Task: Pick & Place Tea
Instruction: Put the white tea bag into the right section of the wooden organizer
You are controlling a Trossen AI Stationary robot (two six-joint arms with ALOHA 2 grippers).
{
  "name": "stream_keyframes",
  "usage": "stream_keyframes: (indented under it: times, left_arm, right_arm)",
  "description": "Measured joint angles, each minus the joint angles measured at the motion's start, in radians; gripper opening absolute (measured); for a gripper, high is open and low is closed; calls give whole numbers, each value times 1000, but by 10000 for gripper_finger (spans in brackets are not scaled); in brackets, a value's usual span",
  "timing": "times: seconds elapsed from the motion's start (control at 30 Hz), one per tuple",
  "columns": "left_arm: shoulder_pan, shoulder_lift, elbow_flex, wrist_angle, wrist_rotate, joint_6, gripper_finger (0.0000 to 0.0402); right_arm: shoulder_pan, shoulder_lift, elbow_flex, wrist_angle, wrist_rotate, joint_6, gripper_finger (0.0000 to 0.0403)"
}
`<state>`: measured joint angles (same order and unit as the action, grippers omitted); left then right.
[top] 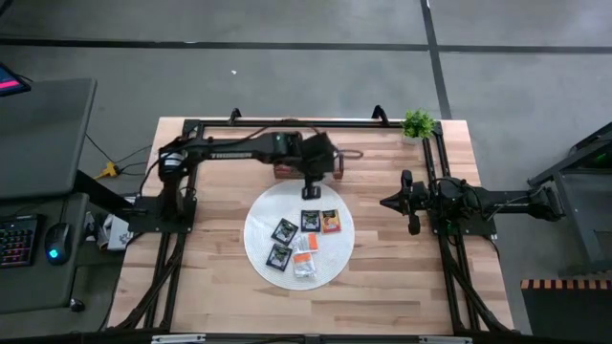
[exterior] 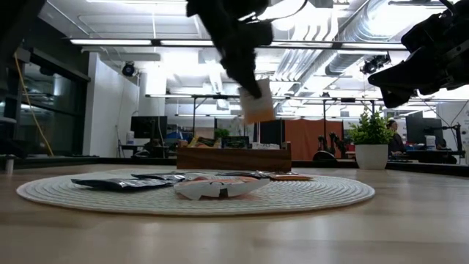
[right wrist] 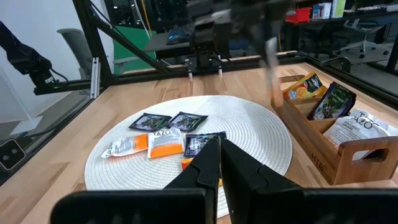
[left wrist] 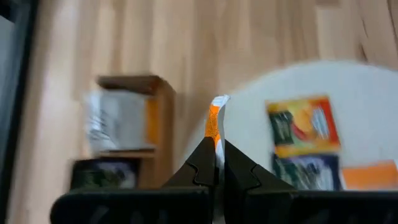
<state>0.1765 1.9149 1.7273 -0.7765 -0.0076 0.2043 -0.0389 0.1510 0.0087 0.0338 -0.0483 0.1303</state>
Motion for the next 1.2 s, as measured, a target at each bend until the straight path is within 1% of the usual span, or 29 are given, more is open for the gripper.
stream_keyframes:
  times: [0.23,0.4,0.47,0.57,0.73,0.83,0.93,1.03,1.1,1.2]
  left_arm:
    - [50,138,206,-92,-3,32,0]
    - [77,201,303,-125,0,61,0]
    - [87,225,318,-151,5,61,0]
    - [96,257,340,-133,11,56,0]
    - [105,263,339,-140,12,53,0]
    - [105,280,341,-124,-3,52,0]
    - [112,289,336,-149,-14,49,0]
    - [114,303,343,-118,-29,35,0]
    - [121,315,338,-135,-46,26,0]
    - [126,320,338,-137,-43,25,0]
  right_arm:
    - [0,0,0,0,0,0,12]
    - [0,0,0,0,0,0,12]
    - [0,0,0,0,0,0,12]
    - [0,0,0,0,0,0,12]
    - [0,0,0,0,0,0,12]
    - [0,0,0,0,0,0,12]
    - [0,0,0,0,0,0,12]
    - [0,0,0,0,0,0,12]
    - [0,0,0,0,0,0,12]
    - [0,0,0,0,0,0,12]
